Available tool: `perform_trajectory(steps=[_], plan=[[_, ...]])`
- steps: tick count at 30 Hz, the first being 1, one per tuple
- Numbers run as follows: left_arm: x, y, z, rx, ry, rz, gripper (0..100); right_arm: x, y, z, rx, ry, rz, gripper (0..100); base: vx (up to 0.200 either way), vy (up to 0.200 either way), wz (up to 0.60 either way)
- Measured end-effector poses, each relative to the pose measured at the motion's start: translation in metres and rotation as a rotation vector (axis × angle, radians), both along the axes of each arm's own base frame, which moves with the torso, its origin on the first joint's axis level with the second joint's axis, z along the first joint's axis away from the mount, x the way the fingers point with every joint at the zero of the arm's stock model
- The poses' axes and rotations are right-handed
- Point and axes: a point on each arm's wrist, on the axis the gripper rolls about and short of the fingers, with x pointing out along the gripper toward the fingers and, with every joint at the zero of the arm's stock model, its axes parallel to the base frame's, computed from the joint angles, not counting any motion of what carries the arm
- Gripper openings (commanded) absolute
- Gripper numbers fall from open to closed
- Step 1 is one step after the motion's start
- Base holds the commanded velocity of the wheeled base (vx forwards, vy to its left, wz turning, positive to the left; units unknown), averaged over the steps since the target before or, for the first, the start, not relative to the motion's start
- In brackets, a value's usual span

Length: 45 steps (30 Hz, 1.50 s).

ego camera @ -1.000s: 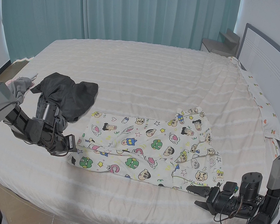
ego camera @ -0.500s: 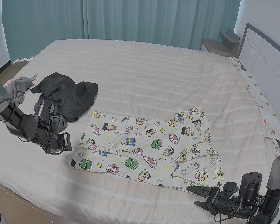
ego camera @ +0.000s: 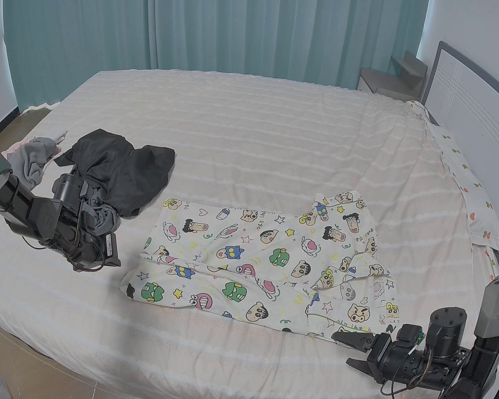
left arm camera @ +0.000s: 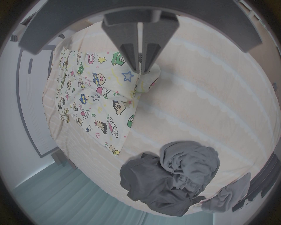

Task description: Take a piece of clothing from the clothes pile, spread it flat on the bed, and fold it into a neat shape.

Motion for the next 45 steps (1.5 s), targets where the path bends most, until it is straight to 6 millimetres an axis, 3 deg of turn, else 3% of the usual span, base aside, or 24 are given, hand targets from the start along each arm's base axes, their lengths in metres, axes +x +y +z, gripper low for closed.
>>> perform_trajectory(steps=[8, 21, 27, 45], plan=[[-0.017, -0.002, 0.01, -0.086, 0.011, 0.019, 0, 0.0, 0.0, 0.0, 0.001, -0.002, 0.0, 100, 0.0, 0.0, 0.0], [-0.056, -0.015, 0.077, -0.211, -0.128, 0.085, 0, 0.0, 0.0, 0.002, 0.003, -0.007, 0.001, 100, 0.0, 0.0, 0.0], [-0.068, -0.024, 0.095, -0.23, -0.177, 0.056, 0, 0.0, 0.0, 0.004, -0.003, -0.022, -0.009, 100, 0.0, 0.0, 0.0], [-0.049, -0.037, 0.11, -0.216, -0.246, 0.002, 0, 0.0, -0.001, 0.005, -0.015, -0.042, -0.004, 100, 0.2, 0.0, 0.0]])
